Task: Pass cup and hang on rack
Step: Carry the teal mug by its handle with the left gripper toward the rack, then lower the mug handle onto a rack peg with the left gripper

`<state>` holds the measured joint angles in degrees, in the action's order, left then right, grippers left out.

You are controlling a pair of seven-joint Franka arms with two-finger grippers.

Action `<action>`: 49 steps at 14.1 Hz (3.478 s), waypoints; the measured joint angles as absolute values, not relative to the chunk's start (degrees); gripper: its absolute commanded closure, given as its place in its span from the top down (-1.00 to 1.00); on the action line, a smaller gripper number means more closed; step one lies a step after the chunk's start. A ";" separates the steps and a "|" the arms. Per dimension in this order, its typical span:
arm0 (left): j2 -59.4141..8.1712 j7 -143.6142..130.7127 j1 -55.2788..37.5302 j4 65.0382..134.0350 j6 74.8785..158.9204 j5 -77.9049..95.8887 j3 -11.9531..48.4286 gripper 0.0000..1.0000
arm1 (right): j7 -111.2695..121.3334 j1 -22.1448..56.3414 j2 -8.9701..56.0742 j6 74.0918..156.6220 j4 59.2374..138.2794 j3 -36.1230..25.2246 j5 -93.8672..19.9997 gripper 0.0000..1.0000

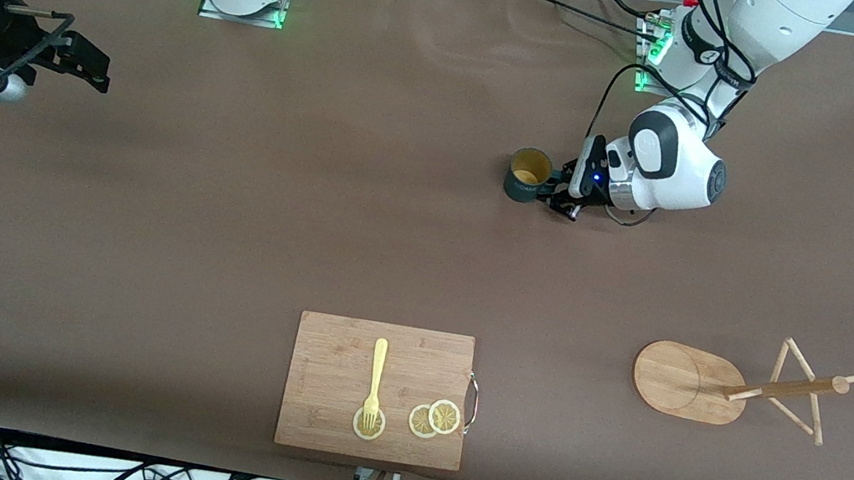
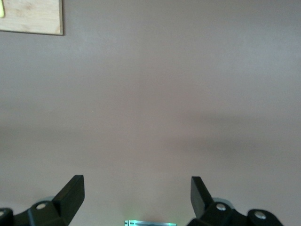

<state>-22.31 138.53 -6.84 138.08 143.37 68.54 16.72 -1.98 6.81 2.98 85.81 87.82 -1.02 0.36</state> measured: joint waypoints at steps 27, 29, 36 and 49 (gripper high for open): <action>-12.70 35.86 18.90 112.03 84.75 51.95 0.99 -1.00 | -2.00 7.23 2.98 86.27 86.10 -0.12 0.36 1.00; -14.60 30.44 21.88 111.33 83.70 55.12 0.88 -1.00 | -2.00 7.23 2.98 86.26 86.10 -0.13 0.36 1.00; -21.86 27.18 27.84 109.87 80.70 64.72 0.87 -1.00 | -2.00 7.23 2.98 86.24 86.10 -0.13 0.36 1.00; -30.59 28.51 31.48 106.39 76.46 76.88 0.89 -1.00 | -2.00 7.23 2.98 86.24 86.10 -0.13 0.36 1.00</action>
<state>-30.59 28.51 31.48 106.39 76.46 76.88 0.89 -2.00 7.23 2.98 86.24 86.10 -0.13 0.36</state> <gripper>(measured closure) 0.789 0.000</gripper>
